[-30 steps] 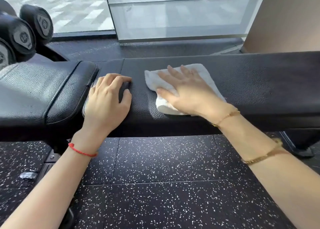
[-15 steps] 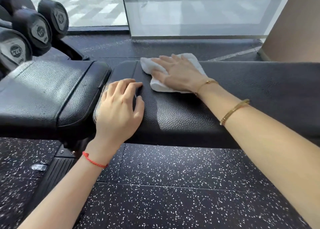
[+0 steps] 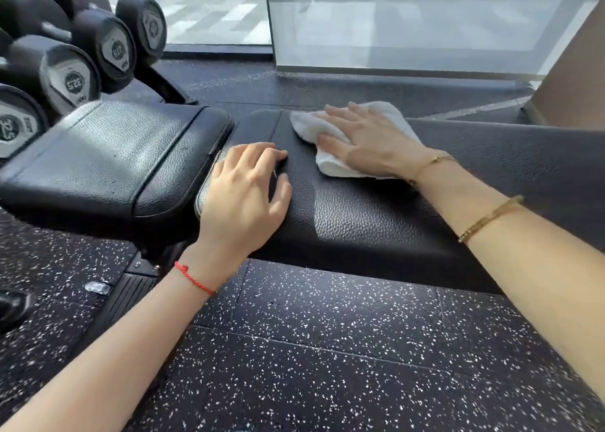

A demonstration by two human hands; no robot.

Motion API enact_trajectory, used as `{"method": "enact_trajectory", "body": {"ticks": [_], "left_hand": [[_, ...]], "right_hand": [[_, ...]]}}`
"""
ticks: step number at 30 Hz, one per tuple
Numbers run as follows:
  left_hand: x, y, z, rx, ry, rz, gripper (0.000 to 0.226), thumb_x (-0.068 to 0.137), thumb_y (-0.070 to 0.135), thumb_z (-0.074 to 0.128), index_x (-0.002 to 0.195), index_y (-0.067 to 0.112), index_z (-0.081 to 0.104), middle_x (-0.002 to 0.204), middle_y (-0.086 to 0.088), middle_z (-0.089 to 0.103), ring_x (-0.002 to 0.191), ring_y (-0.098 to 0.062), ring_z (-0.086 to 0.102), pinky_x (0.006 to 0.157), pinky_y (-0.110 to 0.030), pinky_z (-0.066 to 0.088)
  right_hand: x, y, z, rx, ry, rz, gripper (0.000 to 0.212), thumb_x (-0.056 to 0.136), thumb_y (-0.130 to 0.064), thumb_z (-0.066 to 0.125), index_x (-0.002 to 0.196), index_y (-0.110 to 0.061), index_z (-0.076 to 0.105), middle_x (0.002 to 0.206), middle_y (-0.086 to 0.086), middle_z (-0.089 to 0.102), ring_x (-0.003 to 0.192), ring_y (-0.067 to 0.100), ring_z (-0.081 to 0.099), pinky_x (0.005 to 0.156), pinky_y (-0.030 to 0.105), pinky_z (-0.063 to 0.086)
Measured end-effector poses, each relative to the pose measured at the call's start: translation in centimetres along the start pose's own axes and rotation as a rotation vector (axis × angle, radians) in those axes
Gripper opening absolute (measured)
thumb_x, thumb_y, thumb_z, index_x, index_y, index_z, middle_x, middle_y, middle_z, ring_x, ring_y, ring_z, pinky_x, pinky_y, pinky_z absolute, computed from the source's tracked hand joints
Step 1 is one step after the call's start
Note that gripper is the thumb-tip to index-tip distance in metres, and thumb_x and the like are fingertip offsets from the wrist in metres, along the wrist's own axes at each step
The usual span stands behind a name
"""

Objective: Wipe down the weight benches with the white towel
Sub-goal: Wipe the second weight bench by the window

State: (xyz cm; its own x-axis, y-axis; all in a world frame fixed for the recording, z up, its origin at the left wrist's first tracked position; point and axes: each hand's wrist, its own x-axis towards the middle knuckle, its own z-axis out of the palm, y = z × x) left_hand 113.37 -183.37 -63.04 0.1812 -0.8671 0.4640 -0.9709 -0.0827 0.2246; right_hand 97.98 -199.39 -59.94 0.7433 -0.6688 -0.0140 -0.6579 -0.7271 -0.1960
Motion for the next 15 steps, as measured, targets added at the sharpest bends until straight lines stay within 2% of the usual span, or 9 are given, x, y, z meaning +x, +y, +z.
{"method": "enact_trajectory", "body": {"ticks": [4, 7, 10, 15], "left_hand": [[-0.2, 0.2, -0.3, -0.032, 0.014, 0.004, 0.036, 0.092, 0.023, 0.043, 0.118, 0.01, 0.064, 0.124, -0.004, 0.063, 0.118, -0.026, 0.054, 0.102, -0.041, 0.042], [-0.3, 0.4, -0.4, -0.077, 0.041, -0.019, 0.03, 0.092, 0.016, 0.047, 0.113, 0.006, 0.066, 0.119, -0.007, 0.066, 0.115, -0.028, 0.057, 0.102, -0.044, 0.044], [-0.3, 0.4, -0.7, -0.078, 0.015, -0.024, 0.03, 0.093, 0.014, 0.049, 0.115, 0.006, 0.066, 0.12, -0.007, 0.066, 0.117, -0.027, 0.057, 0.104, -0.04, 0.043], [-0.5, -0.1, -2.3, -0.073, -0.022, -0.023, 0.027, 0.094, 0.014, 0.05, 0.117, 0.01, 0.063, 0.121, -0.003, 0.063, 0.116, -0.023, 0.058, 0.101, -0.039, 0.044]], "right_hand": [[-1.1, -2.3, 0.9, 0.007, 0.017, -0.137, 0.058, 0.101, -0.061, 0.015, 0.155, -0.04, 0.011, 0.164, -0.01, 0.011, 0.152, 0.02, 0.002, 0.123, 0.042, -0.003], [-2.2, -2.0, 0.9, 0.027, 0.014, -0.127, 0.057, 0.101, -0.061, 0.019, 0.154, -0.044, 0.011, 0.164, -0.013, 0.011, 0.152, 0.017, 0.0, 0.123, 0.039, -0.004], [-2.6, -2.1, 0.8, 0.034, 0.033, -0.122, 0.055, 0.101, -0.06, 0.022, 0.153, -0.045, 0.014, 0.163, -0.013, 0.013, 0.152, 0.018, 0.002, 0.121, 0.038, -0.003], [-3.9, -2.6, 0.8, 0.048, 0.033, -0.073, 0.057, 0.099, -0.06, 0.027, 0.153, -0.044, 0.021, 0.164, -0.008, 0.016, 0.152, 0.022, 0.006, 0.121, 0.041, 0.001]]}}
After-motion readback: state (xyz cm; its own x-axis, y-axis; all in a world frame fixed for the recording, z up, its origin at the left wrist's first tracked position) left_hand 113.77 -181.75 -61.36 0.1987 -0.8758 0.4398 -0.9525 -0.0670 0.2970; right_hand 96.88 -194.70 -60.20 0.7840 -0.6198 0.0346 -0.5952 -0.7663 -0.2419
